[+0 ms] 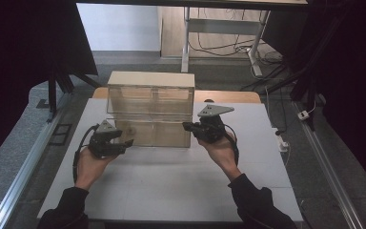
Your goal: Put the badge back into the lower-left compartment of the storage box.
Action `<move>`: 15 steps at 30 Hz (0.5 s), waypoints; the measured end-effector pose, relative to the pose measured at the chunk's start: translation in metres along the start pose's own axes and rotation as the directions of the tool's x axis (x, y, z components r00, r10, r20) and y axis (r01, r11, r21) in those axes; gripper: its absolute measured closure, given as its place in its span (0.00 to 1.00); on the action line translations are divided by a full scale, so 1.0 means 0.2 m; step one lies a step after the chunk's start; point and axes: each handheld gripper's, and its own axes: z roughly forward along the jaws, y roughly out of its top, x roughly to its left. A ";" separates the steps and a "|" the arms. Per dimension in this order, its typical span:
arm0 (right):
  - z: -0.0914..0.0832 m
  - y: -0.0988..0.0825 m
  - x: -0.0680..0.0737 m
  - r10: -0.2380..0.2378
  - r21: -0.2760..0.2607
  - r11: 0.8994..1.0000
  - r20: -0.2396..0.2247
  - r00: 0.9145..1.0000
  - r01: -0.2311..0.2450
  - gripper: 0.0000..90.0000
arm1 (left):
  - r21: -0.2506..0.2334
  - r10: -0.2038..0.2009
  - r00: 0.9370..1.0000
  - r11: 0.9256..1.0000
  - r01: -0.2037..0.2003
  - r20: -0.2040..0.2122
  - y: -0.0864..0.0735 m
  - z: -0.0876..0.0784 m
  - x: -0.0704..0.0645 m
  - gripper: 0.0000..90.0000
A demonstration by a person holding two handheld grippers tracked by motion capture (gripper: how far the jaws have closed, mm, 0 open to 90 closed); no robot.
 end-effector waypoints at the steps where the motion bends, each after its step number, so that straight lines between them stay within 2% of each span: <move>1: 0.00 0.00 0.00 0.000 0.000 1.000 0.000 1.000 0.000 1.00 | -0.001 -0.007 1.000 1.000 0.007 0.010 0.00 -0.01 0.00 0.38; 9: 0.00 0.00 0.00 0.000 0.000 1.000 0.001 1.000 0.000 1.00 | -0.001 -0.043 0.997 0.999 0.043 0.056 -0.01 -0.07 -0.02 0.24; 15: 0.00 0.00 0.00 -0.001 0.002 1.000 0.003 1.000 0.001 1.00 | 0.017 -0.057 0.996 0.998 0.056 0.069 -0.02 -0.12 -0.05 0.13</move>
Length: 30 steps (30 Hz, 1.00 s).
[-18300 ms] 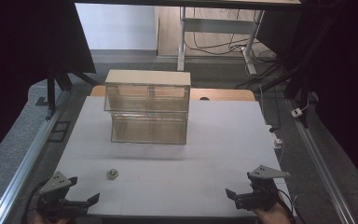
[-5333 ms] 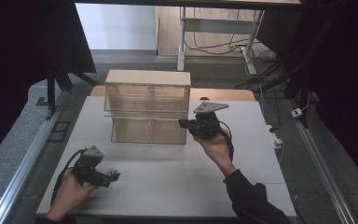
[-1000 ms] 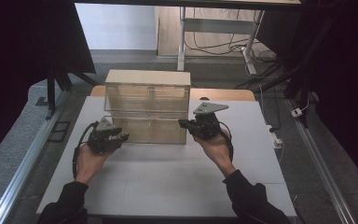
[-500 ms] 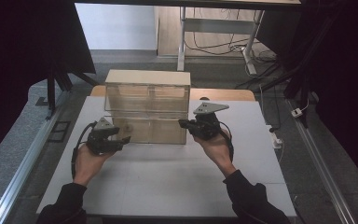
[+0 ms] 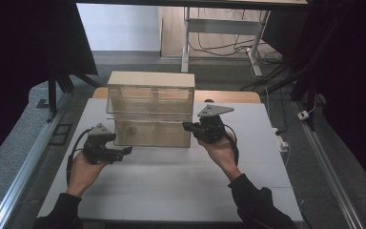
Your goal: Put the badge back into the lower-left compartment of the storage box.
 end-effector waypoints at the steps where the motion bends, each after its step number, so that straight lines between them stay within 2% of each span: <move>1: 0.00 0.00 0.00 0.000 -0.001 1.000 -0.001 1.000 0.000 1.00 | 0.003 -0.003 1.000 1.000 0.003 0.006 0.00 -0.01 -0.01 0.12; 7: 0.00 0.00 0.01 0.000 -0.005 1.000 -0.005 1.000 0.000 1.00 | 0.002 -0.022 0.999 1.000 0.022 0.033 -0.02 -0.06 -0.03 0.03; 11: 0.00 0.00 0.01 -0.001 -0.006 1.000 -0.006 1.000 0.000 1.00 | -0.005 -0.038 0.998 0.999 0.039 0.059 -0.04 -0.09 -0.04 0.01; 20: 0.00 0.00 0.01 0.001 -0.006 1.000 -0.006 1.000 -0.001 1.00 | -0.026 -0.043 0.994 0.999 0.046 0.105 -0.11 -0.17 -0.09 0.00; 30: 0.00 0.00 0.01 0.000 -0.003 1.000 -0.006 1.000 0.000 1.00 | -0.042 -0.009 0.992 0.999 0.014 0.130 -0.20 -0.27 -0.16 0.00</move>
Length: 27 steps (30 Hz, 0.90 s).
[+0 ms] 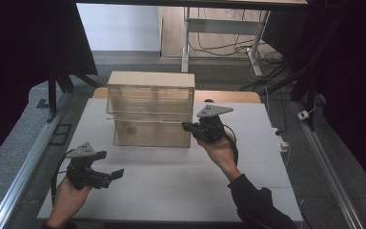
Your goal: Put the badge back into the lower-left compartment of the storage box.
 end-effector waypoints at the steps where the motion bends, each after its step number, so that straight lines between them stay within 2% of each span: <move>1: 0.00 0.00 0.00 -0.001 0.000 1.000 0.000 1.000 0.001 1.00 | 0.001 -0.002 1.000 1.000 0.002 0.005 -0.01 -0.01 -0.01 0.00; 12: 0.00 0.00 0.00 0.002 -0.001 1.000 0.000 1.000 -0.002 1.00 | 0.015 -0.009 1.000 1.000 0.009 0.011 -0.12 -0.08 -0.05 0.00; 19: 0.00 0.00 0.00 0.003 -0.001 1.000 0.001 1.000 -0.003 1.00 | 0.030 -0.026 1.000 0.999 0.026 -0.005 -0.20 -0.12 -0.06 0.00; 27: 0.00 0.00 0.00 0.003 0.000 1.000 0.000 1.000 -0.003 1.00 | 0.036 -0.059 0.998 0.998 0.059 -0.005 -0.28 -0.17 -0.06 0.00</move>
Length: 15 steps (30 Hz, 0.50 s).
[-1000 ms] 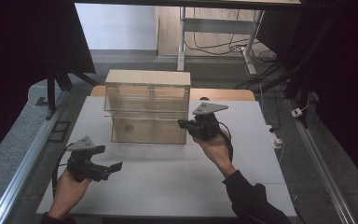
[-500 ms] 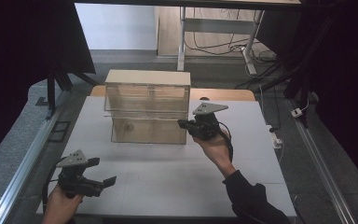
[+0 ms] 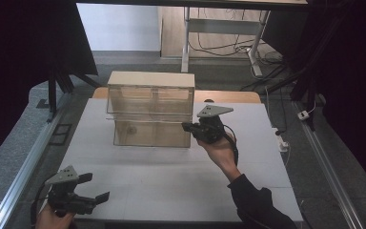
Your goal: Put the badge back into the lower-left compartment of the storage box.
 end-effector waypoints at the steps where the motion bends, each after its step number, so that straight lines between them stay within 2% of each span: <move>1: 0.00 0.00 0.00 -0.001 0.002 1.000 0.000 1.000 0.001 1.00 | 0.004 0.001 1.000 1.000 -0.001 -0.004 -0.01 0.00 0.00 0.00; 6: 0.00 0.00 0.00 -0.001 0.001 1.000 0.001 1.000 0.001 1.00 | 0.015 0.006 0.999 1.000 -0.005 -0.036 -0.02 -0.02 -0.01 0.00; 15: 0.00 0.00 0.00 -0.001 0.004 1.000 -0.001 1.000 0.001 1.00 | 0.032 0.003 0.999 0.999 -0.002 -0.034 -0.02 -0.01 -0.01 0.00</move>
